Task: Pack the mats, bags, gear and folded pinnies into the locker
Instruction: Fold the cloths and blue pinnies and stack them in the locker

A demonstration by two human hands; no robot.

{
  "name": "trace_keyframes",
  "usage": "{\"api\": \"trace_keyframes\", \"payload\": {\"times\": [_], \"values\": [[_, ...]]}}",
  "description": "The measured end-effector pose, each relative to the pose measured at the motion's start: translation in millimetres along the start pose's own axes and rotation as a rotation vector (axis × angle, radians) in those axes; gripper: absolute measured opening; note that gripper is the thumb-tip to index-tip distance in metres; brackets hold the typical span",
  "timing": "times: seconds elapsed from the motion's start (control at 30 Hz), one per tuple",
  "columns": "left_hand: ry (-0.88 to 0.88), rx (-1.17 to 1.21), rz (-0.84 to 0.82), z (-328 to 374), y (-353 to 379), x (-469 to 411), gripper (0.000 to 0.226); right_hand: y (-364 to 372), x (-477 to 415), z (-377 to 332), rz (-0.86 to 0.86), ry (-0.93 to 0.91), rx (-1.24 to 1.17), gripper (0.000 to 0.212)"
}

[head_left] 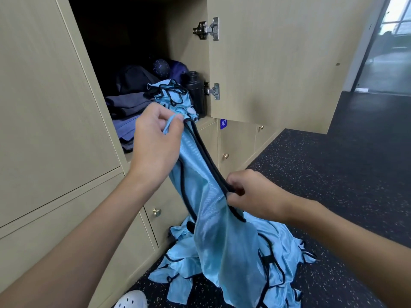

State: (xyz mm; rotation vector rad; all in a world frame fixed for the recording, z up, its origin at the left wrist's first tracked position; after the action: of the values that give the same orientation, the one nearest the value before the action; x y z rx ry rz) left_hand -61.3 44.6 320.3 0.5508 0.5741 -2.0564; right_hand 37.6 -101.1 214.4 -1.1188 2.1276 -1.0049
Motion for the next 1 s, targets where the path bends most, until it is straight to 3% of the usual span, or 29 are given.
{"api": "trace_keyframes", "payload": {"times": [0.1,0.17,0.3,0.33,0.4,0.47,0.5,0.63,0.7,0.9,1.0], "values": [[-0.005,-0.004,-0.043,1.4,0.1,1.0,0.011,-2.9,-1.6,-1.2,0.036,0.001,-0.06,0.027],[-0.047,0.018,-0.2,1.1,12.3,6.1,0.01,-5.6,-2.7,-2.9,0.054,-0.013,-0.109,0.023],[-0.112,-0.288,-0.695,-13.3,44.0,35.8,0.071,-15.1,-4.0,-11.5,0.103,-0.069,-0.17,0.01],[-0.126,-0.377,-0.783,-18.7,49.0,45.8,0.071,-16.3,-3.8,-12.3,0.107,-0.073,-0.177,0.008],[-0.101,-0.463,-0.857,-27.6,57.1,55.9,0.05,-17.7,-2.3,-14.2,0.109,-0.076,-0.191,0.011],[-0.077,-0.405,-0.875,-27.5,63.7,59.4,0.018,-17.3,-0.8,-16.0,0.098,-0.073,-0.212,0.014],[-0.074,-0.367,-0.875,-25.4,65.1,60.2,0.013,-16.5,-0.1,-17.0,0.09,-0.074,-0.219,0.014],[-0.086,-0.277,-0.697,-15.2,49.7,42.7,0.019,-9.7,1.6,-17.4,0.005,-0.068,-0.347,0.008],[-0.087,-0.27,-0.651,-11.9,42.4,37.1,0.018,-6.5,2.7,-10.4,-0.057,-0.014,-0.396,0.019],[-0.087,-0.345,-0.53,-14.9,22.9,19.9,0.027,-23.0,5.5,-5.0,0.01,-0.037,-0.089,0.012],[-0.05,-0.529,-0.456,-19.3,10.6,10.0,0.016,-34.5,7.1,-6.6,0.056,-0.041,0.005,0.014]]}}
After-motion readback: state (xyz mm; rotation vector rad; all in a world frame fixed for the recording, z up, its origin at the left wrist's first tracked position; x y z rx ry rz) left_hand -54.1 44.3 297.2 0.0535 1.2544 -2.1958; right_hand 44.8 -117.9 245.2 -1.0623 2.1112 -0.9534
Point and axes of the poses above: each hand's wrist, its own x-axis away from the middle knuckle, its own y-axis out of the palm, z = x × y, the point moved 10 cm from there along -x, towards the middle knuckle, and after that the axes turned 2 degrees about x, right-handed, at the moved point
